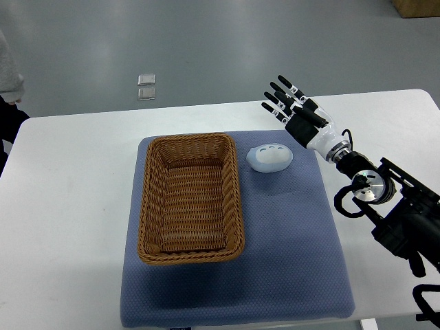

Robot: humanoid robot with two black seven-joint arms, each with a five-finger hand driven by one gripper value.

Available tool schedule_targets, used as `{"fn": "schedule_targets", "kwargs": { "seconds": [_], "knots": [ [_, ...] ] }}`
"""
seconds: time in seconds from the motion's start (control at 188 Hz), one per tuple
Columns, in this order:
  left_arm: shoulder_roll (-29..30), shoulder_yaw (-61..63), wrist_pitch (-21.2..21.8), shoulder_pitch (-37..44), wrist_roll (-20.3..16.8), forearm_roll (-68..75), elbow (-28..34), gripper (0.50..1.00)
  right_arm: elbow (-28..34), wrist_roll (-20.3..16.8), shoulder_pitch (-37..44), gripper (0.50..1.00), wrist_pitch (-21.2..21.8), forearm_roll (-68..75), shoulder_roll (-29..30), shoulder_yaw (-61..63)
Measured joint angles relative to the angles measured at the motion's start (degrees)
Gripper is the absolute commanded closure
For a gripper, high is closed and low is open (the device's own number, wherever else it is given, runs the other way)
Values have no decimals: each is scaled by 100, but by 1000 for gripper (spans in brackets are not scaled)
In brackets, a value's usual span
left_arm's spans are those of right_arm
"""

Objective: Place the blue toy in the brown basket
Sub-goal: 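Move the right hand over the pale blue toy beside the basket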

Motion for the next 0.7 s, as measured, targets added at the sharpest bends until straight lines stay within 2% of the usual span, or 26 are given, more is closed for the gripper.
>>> {"fn": "schedule_targets", "kwargs": {
  "seconds": [0.324, 0.457, 0.595, 0.701],
  "knots": [
    [0, -39, 0, 5, -43, 0, -16, 500, 0, -21, 36, 589, 5, -11, -25, -5],
    [0, -45, 0, 5, -44, 0, -17, 500, 0, -57, 144, 589, 15, -249, -217, -62],
    [0, -46, 0, 2, -44, 0, -11, 500, 10, -133, 685, 589, 40, -1105, -601, -533],
    [0, -46, 0, 3, -44, 0, -10, 500, 140, -267, 1458, 589, 71, -1956, -1131, -1536]
  ]
}}
